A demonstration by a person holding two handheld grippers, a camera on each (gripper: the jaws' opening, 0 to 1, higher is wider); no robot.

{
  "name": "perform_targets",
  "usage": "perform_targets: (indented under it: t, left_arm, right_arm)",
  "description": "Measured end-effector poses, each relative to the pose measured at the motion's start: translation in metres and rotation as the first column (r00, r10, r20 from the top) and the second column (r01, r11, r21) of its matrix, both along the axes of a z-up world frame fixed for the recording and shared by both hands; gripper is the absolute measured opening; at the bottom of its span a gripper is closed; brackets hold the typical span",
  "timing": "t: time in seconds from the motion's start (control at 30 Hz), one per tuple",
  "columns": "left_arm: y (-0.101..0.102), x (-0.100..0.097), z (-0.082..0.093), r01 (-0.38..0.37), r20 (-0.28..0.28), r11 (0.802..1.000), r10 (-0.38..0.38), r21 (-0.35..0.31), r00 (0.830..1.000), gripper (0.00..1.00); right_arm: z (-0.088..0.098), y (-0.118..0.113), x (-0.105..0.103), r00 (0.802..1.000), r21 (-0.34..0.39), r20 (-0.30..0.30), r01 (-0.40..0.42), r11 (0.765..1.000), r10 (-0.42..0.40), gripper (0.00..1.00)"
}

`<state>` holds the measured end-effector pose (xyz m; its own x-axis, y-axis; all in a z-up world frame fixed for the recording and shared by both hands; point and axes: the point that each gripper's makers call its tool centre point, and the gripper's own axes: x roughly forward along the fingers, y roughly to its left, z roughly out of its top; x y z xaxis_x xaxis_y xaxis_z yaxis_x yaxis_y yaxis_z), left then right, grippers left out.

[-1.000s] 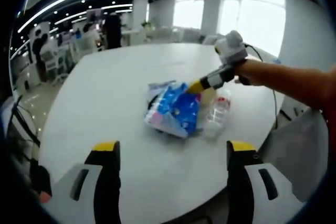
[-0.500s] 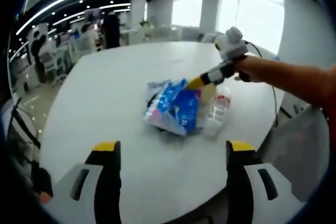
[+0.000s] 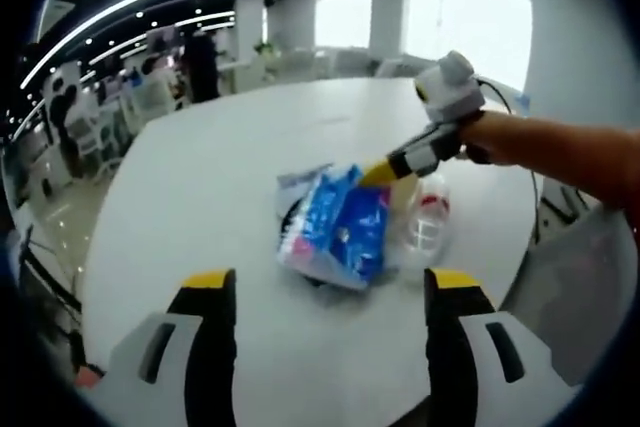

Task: Arrange the tabletop items into an orderly group along one side of the table until the central work area is clear of visible clutter.

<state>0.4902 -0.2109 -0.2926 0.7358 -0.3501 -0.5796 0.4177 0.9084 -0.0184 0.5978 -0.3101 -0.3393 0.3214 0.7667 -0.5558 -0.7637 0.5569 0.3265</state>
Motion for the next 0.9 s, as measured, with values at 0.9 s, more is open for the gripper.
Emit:
perform_targets:
  t: [0.9]
  left_arm:
    - [-0.022,0.044,-0.042,0.119,-0.084,0.993,-0.117,0.020,0.990,0.37]
  right_arm:
    - [-0.002,-0.001,-0.002,1.000,0.005,-0.015,0.006,1.000,-0.006,0.01]
